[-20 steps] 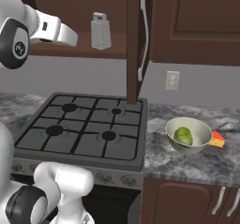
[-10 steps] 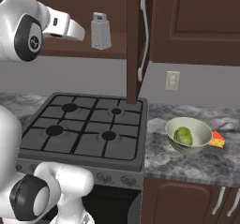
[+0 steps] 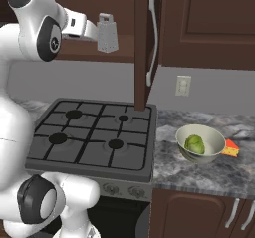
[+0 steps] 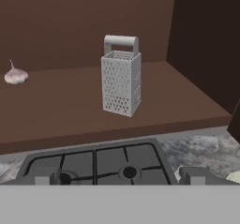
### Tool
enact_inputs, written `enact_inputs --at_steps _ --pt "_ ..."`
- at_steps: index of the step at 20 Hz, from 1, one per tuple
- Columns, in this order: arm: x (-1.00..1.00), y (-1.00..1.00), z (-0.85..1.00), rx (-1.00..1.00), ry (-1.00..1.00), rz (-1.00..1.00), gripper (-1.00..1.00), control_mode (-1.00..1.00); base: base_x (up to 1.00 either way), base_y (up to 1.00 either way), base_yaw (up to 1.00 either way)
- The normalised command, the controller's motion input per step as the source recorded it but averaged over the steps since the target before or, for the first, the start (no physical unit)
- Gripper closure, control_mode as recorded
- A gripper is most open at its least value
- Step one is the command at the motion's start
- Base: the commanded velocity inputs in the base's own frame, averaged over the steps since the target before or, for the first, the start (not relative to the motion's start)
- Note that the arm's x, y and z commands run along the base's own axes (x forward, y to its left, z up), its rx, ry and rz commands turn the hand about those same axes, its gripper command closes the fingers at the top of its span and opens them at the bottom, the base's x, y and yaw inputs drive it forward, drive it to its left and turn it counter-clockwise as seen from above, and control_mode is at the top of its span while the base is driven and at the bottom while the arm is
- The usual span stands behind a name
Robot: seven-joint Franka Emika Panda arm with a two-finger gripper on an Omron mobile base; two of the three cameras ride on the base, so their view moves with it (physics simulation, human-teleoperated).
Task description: Pick the cheese from the fridge and the cheese grater from the cabinet and place them next to the salad bowl.
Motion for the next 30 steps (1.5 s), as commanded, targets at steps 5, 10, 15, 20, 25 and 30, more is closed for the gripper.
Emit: enact_inputs --at_steps 5,10,15,20,25,30 --pt "0.55 0.0 -0.18 0.0 -0.02 0.0 -1.0 -1.0 0.0 0.0 0.0" --pt "0.6 -0.09 -0.03 0.0 -0.03 0.0 -1.0 -1.0 0.0 0.0 0.0" --pt "0.62 -0.16 0.0 0.0 -0.01 0.0 -1.0 -1.0 0.0 0.0 0.0" --pt "0.44 0.0 0.0 0.0 0.0 0.0 -1.0 -1.0 0.0 0.0 0.0" --pt "0.54 0.0 -0.04 0.0 0.0 0.0 -1.0 -1.0 0.0 0.0 0.0" --pt "0.48 0.0 -0.07 0.0 0.0 0.0 -1.0 -1.0 0.0 0.0 0.0"
